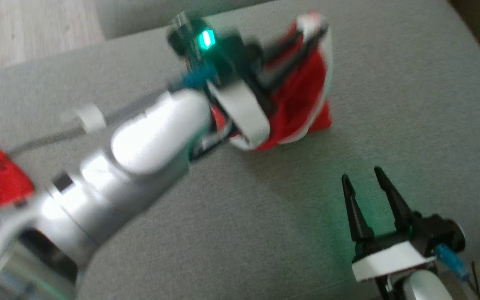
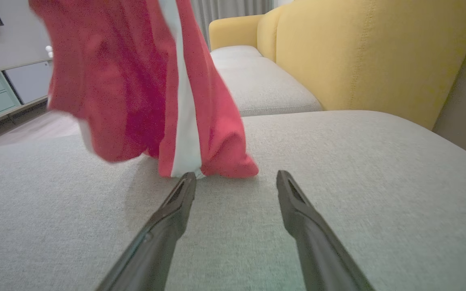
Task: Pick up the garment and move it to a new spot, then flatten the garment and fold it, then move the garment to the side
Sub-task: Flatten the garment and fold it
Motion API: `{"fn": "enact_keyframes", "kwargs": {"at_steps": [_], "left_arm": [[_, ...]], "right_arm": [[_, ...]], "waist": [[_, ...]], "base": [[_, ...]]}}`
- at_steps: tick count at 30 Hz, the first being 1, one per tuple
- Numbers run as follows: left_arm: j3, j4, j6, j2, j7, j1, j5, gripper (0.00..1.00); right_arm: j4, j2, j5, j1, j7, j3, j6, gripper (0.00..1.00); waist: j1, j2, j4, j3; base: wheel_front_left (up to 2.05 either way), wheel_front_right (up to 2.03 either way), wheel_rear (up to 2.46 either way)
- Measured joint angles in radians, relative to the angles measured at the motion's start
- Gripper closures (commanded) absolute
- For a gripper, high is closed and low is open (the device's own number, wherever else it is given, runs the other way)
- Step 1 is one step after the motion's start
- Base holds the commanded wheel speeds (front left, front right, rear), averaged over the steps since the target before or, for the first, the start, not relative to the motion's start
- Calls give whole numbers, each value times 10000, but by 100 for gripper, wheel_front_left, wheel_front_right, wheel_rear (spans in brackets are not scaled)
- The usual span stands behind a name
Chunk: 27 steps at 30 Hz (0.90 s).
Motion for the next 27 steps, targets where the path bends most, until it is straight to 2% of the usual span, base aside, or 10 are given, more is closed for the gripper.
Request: {"fn": "enact_keyframes", "kwargs": {"at_steps": [4,7,10,16,19,27], "left_arm": [[79,-205,0,343,77,-847,-943,100],[90,-286,0,790,148,-668,-1542,100],[84,-299,13,1455,146,277,-1935,100],[-251,-169,568,2778,-378,3130,-2059,100],[-265,-150,759,3020,-650,3617,-2056,100],[6,-119,884,3026,-938,3628,-2054,100]], "right_arm": [[0,0,-2,397,0,-25,0,0],[-35,0,-48,531,0,-198,0,0],[-144,0,-82,551,0,-376,0,0],[-17,2,198,502,0,-464,0,0],[169,4,439,425,2,-499,0,0],[1350,2,1093,-317,2,-462,0,0]], "waist": [[-1,0,-177,-363],[-2,0,-87,-464],[0,0,177,-413],[1,0,840,-174],[1,0,1167,-27],[1,0,1769,308]], "base": [[0,0,0],[0,0,0],[0,0,0],[0,0,0],[0,0,0],[0,0,0]]}}
